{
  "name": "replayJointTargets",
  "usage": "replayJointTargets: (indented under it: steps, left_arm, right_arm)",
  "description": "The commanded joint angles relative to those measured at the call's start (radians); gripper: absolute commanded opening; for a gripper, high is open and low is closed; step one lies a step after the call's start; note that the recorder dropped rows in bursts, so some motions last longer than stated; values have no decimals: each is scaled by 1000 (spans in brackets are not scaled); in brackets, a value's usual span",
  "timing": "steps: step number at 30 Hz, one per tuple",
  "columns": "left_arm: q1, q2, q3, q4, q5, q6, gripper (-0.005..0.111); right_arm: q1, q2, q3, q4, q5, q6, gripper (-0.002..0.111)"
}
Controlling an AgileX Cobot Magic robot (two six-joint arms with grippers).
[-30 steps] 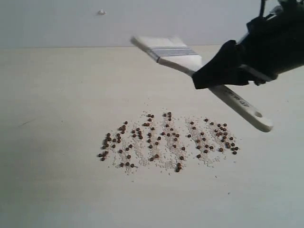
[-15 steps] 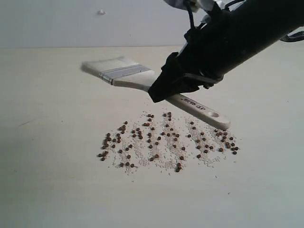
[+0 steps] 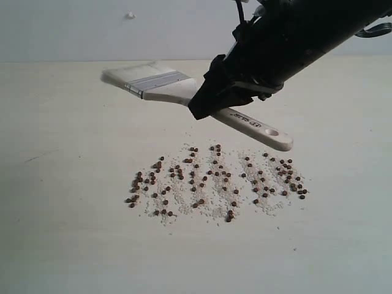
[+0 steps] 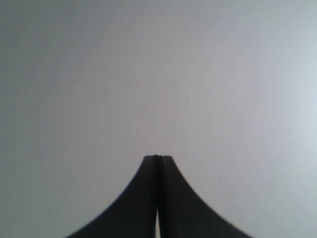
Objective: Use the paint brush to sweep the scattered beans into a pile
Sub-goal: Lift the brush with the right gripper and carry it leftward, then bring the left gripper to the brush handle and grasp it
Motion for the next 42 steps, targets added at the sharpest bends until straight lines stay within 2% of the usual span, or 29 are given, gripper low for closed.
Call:
replayJointTargets:
  steps: [1, 3, 4, 6, 8, 9, 10, 11, 12, 13, 18, 20, 22, 23, 24, 25, 27, 29, 34, 42]
  left_arm:
    - [4, 123, -118, -118, 101, 76, 0]
    - [4, 245, -205, -119, 90, 43, 0]
    - [4, 382, -319, -28, 101, 75, 0]
    - [4, 515, -454, 166, 156, 97, 0]
    - [2, 612, -573, 510, 205, 46, 0]
    - [2, 656, -628, 749, 194, -25, 0]
    - [2, 698, -680, 969, 147, -113, 0]
    - [2, 773, -768, 1313, 19, -247, 0]
    - [2, 814, -812, 1462, -55, -285, 0]
    - [2, 883, -859, 1511, -147, -304, 0]
    - [-72, 1025, -866, 1511, -83, -168, 0]
    - [-133, 1083, -864, 1511, -87, -121, 4]
    - [-219, 1127, -855, 1511, -34, -57, 25]
    - [-277, 1147, -840, 1511, 39, -27, 44]
    - [-314, 1159, -826, 1511, 117, 17, 53]
    - [-340, 1168, -816, 1511, 172, 47, 55]
    - [-420, 1189, -785, 1511, 285, 160, 54]
    - [-473, 1203, -757, 1511, 376, 264, 54]
    - [-573, 1225, -696, 1511, 565, 504, 54]
    - [-655, 1267, -686, 1511, 502, 447, 54]
  right_arm:
    - [0, -2, -30, -6, 14, 4, 0]
    - [0, -2, -40, -20, 7, 36, 0]
    - [0, -2, -55, -40, 14, 72, 0]
    - [0, -2, -62, -54, 29, 94, 0]
    - [0, -2, -62, -56, 36, 107, 0]
    - [0, -2, -62, -66, 38, 107, 0]
    - [0, -2, -62, -77, 40, 110, 0]
    - [0, 5, -62, -102, 40, 135, 0]
    - [0, 9, -62, -111, 40, 137, 0]
    - [0, 18, -62, -119, 49, 152, 0]
    - [0, 56, -62, -124, 65, 158, 0]
    - [0, 98, -85, -124, 81, 158, 0]
    - [0, 144, -133, -124, 119, 158, 0]
    - [0, 170, -166, -130, 135, 158, 0]
    - [0, 189, -195, -148, 144, 158, 0]
    - [0, 202, -214, -161, 144, 158, 0]
    - [0, 232, -262, -177, 144, 158, 0]
    - [0, 255, -293, -186, 146, 158, 0]
    - [0, 295, -331, -224, 158, 158, 0]
    - [0, 312, -342, -235, 152, 158, 0]
